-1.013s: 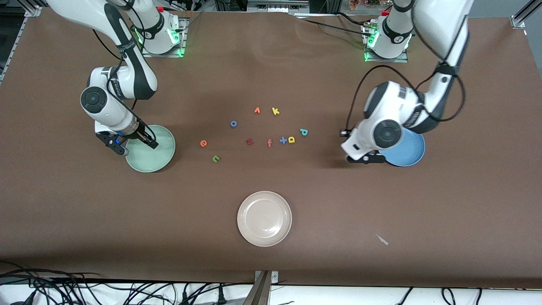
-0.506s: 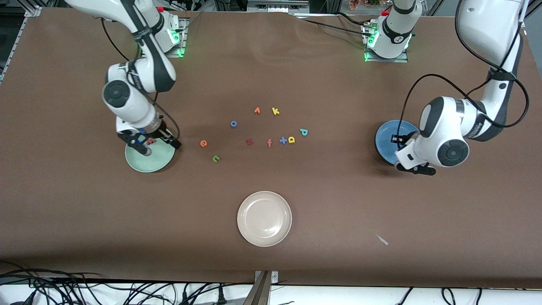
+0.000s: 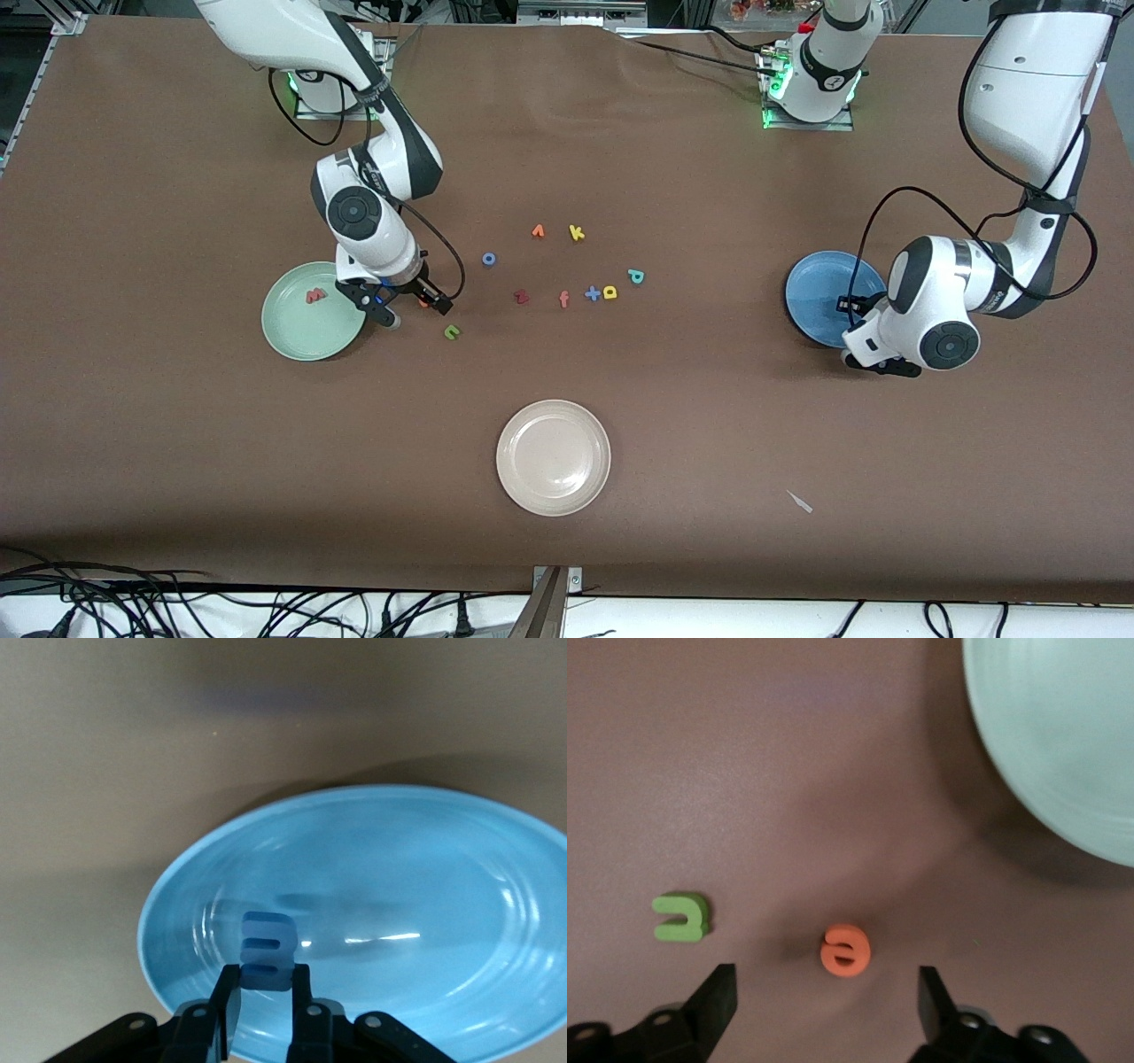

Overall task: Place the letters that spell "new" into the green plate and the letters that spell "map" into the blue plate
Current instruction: 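Grasp the orange O with the right gripper while the left gripper returns, then place the orange O on the green plate while the left gripper grasps teal P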

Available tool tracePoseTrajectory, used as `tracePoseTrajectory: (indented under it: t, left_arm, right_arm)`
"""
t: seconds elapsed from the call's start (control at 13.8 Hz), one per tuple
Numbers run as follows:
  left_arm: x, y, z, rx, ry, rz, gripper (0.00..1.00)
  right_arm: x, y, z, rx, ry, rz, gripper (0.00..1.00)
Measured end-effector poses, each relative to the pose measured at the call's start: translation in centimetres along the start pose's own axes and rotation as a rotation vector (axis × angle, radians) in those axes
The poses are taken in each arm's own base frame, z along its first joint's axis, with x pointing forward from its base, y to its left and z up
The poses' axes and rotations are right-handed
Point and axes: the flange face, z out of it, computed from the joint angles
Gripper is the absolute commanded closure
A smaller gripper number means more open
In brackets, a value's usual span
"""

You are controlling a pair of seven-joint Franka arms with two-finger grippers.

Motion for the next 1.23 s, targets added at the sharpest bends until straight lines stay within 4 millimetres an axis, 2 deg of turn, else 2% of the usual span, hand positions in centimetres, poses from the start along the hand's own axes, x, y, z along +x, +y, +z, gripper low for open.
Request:
tracePoseTrajectory:
  t: [0.07, 0.14, 0.22, 0.29, 0.36, 0.43, 0.51, 0.58, 0.72, 0.87, 0.94, 1.09, 1.23]
  left_arm:
    - [0.0, 0.0, 0.0, -0.001, 0.002, 0.001, 0.0]
    - [0.1, 0.2, -0.4, 0.0, 0.009, 0.004, 0.0]
    - [0.2, 0.6, -1.1, 0.002, 0.023, 0.01, 0.0]
    - [0.1, 1.4, -2.4, 0.004, 0.04, 0.023, 0.0]
    - [-0.2, 3.0, -4.1, 0.004, 0.057, 0.044, 0.0]
    - [-0.8, 5.2, -6.2, -0.009, 0.077, 0.05, 0.0]
    - [-1.7, 7.8, -8.2, -0.043, 0.099, 0.031, 0.0]
    - [-2.6, 10.6, -10.0, -0.082, 0.114, -0.004, 0.0]
    - [-4.0, 16.1, -11.7, -0.118, 0.124, -0.085, 0.0]
    - [-4.6, 21.4, -11.5, -0.138, 0.146, -0.16, 0.0]
    - [-4.8, 23.9, -11.1, -0.157, 0.168, -0.19, 0.0]
    - [-4.9, 28.9, -9.4, -0.201, 0.213, -0.231, 0.0]
    - [-5.1, 33.3, -6.9, -0.226, 0.236, -0.254, 0.01]
  right_arm:
    - [0.2, 0.0, 0.7, 0.005, 0.004, 0.003, 0.45]
    - [0.3, 0.1, 1.3, 0.008, 0.007, 0.005, 0.48]
    - [0.4, 0.1, 1.8, 0.011, 0.009, 0.006, 0.59]
    - [0.4, 0.0, 2.0, 0.013, 0.011, 0.006, 0.73]
    - [0.5, -0.2, 1.7, 0.02, 0.014, 0.006, 0.87]
    - [0.5, -0.2, 1.7, 0.021, 0.014, 0.006, 0.96]
    - [0.5, -0.2, 1.6, 0.022, 0.015, 0.006, 1.0]
    - [0.5, -0.2, 1.6, 0.022, 0.015, 0.004, 1.0]
    - [0.7, -0.4, 1.3, 0.028, 0.019, -0.005, 1.0]
    - [1.6, -0.5, 0.2, 0.02, 0.022, -0.038, 1.0]
    - [2.7, -0.1, -0.8, -0.006, 0.016, -0.066, 1.0]
    - [5.9, 1.2, -3.5, -0.063, -0.001, -0.134, 1.0]
    - [9.5, 3.6, -5.7, -0.086, 0.001, -0.219, 1.0]
